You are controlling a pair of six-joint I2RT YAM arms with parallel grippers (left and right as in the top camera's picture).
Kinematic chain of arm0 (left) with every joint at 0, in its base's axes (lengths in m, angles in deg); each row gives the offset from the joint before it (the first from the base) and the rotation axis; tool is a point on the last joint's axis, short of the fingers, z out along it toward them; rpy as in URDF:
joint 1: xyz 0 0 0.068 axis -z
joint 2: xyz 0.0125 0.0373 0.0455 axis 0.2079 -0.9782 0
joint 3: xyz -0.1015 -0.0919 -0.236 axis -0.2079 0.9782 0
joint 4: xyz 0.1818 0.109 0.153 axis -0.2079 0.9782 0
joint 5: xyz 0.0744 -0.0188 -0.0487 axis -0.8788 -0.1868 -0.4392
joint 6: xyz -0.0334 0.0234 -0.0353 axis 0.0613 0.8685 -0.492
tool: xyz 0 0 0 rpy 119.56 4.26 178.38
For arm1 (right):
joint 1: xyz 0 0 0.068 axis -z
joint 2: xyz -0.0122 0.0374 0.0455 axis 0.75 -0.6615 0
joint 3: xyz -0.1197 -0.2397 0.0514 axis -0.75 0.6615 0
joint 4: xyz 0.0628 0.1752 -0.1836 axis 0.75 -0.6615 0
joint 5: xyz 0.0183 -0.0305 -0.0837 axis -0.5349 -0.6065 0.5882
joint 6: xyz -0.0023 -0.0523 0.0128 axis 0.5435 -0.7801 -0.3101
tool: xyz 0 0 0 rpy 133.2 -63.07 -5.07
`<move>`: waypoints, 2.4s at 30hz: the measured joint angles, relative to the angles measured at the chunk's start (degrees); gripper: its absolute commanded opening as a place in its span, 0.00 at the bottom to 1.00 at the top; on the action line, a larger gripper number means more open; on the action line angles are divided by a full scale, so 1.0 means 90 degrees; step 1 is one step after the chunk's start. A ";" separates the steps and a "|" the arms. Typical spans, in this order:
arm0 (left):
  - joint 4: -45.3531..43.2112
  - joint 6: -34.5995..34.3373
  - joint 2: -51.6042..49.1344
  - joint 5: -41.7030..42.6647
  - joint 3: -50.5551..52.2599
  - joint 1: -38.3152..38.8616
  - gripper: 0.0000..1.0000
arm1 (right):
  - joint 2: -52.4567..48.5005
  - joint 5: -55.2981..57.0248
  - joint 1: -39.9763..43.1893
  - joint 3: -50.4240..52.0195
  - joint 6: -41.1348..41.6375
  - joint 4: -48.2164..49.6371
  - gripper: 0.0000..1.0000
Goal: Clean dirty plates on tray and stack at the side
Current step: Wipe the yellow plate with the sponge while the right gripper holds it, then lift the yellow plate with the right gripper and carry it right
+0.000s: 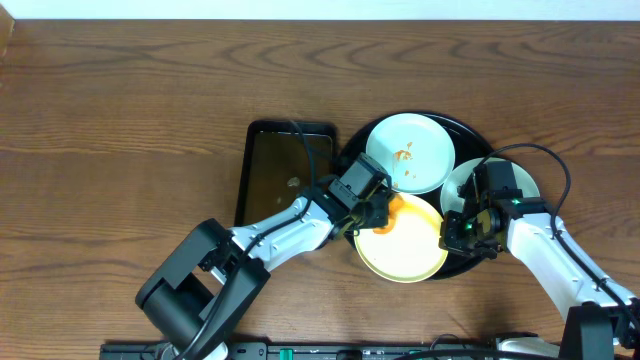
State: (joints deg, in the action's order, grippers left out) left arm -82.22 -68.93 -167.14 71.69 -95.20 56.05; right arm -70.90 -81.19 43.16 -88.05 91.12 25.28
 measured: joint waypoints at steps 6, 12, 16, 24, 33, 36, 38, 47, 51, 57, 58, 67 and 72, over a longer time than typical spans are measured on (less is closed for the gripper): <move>0.0401 0.0661 0.0265 -0.0032 0.0002 -0.0097 0.07 | 0.0000 0.0000 0.0000 -0.0002 -0.0002 0.0000 0.01; 0.0444 0.1251 0.1460 -0.0175 0.0024 -0.0595 0.07 | 0.0000 0.0012 0.0000 -0.0002 -0.0002 -0.0005 0.01; 0.0770 0.1392 0.2251 -0.0228 0.0019 -0.1013 0.08 | 0.0000 0.0019 0.0000 -0.0002 -0.0005 0.0002 0.01; 0.2212 0.1511 0.2339 -0.0716 0.0027 -0.1632 0.08 | 0.0000 0.0075 0.0000 -0.0002 -0.0024 -0.0041 0.15; 0.2450 0.1542 0.2334 -0.1251 0.0027 -0.1763 0.07 | 0.0000 -0.0053 0.0000 0.0129 -0.0012 0.0282 0.01; 0.2455 0.1554 0.2334 -0.1302 0.0027 -0.1763 0.07 | 0.0000 -0.0209 0.0000 0.0216 -0.0029 0.0352 0.01; 0.2458 0.1557 0.2334 -0.1324 0.0027 -0.1763 0.07 | 0.0000 -0.0301 0.0000 0.0233 -0.0032 0.0408 0.01; 0.2460 0.1562 0.2334 -0.1345 0.0027 -0.1763 0.07 | 0.0002 -0.0488 0.0000 0.0257 -0.0209 0.0838 0.01; 0.2460 0.1562 0.2334 -0.1345 0.0027 -0.1763 0.08 | 0.0112 -0.0491 0.0000 0.0243 -0.0449 0.0835 0.01; 0.2460 0.1588 0.2334 -0.1348 0.0027 -0.1763 0.08 | 0.0792 -0.0474 0.0000 0.0192 -0.0792 0.0840 0.01; 0.2460 0.1605 0.2334 -0.1345 0.0027 -0.1763 0.08 | 0.0940 -0.0476 0.0000 0.0185 -0.0848 0.0838 0.01; 0.2460 0.1656 0.2334 -0.1348 0.0027 -0.1763 0.08 | 0.1724 -0.0333 0.0000 0.0153 -0.1239 0.0843 0.01; 0.2460 0.1659 0.2334 -0.1348 0.0027 -0.1763 0.08 | 0.1778 -0.0134 0.0000 0.0151 -0.1421 0.0957 0.01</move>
State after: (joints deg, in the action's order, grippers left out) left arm -60.08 -54.00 -146.14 59.56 -94.96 40.18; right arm -54.90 -82.39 43.16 -86.69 78.34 33.89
